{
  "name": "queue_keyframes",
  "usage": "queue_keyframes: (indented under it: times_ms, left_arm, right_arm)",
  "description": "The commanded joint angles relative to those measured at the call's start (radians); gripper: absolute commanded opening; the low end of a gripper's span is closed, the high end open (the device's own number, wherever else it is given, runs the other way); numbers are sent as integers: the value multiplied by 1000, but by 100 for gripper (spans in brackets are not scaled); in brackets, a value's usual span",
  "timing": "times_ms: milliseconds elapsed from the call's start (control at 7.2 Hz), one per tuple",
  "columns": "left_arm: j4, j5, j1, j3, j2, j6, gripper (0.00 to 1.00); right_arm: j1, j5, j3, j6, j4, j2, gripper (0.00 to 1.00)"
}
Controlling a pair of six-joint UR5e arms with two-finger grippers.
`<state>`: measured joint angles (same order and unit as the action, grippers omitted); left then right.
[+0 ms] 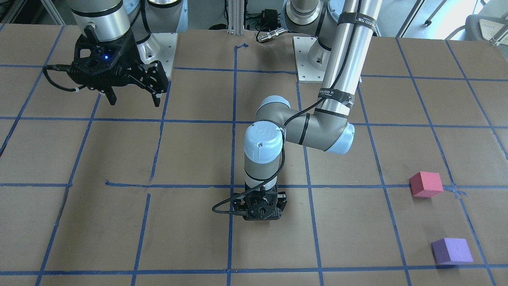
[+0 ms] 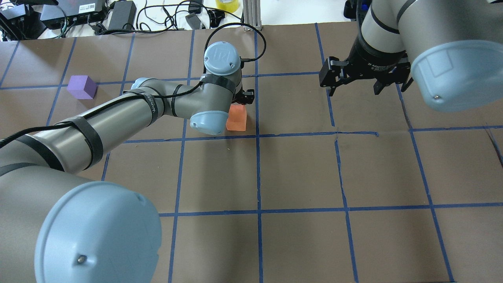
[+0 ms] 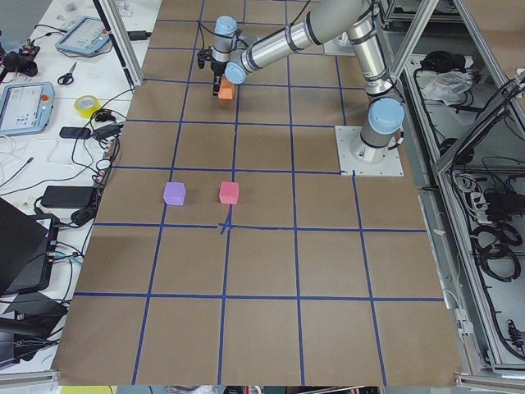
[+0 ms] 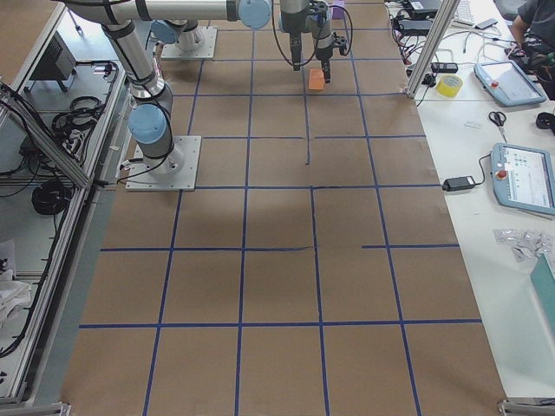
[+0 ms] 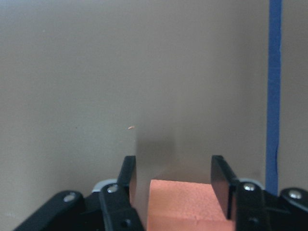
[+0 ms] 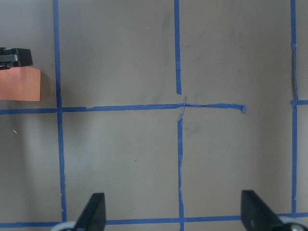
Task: Arrange blocks in a line
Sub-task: 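Carry the orange cube with the left gripper toward the pink cube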
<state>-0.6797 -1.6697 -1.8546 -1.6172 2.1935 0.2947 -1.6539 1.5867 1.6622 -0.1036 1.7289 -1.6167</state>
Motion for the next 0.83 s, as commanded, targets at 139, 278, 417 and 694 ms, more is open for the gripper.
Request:
queue_keyframes:
  times_ms: [139,278,417,694]
  left_arm:
    - [-1,5,0,8,-6,17,100]
    - [2,4,0,-9,6,24,100]
    - [18,10,0,-44,-4,46,100]
    - [68,56,-6,-76,-17,66,100]
  right_arm:
    - [0,-7,2,-4,-44,-9,100]
    - [0,-1,2,-4,-43,-9,100]
    - [0,10,2,-4,-45,-9,100]
    - [0,12,4,-5,-49,-9,100]
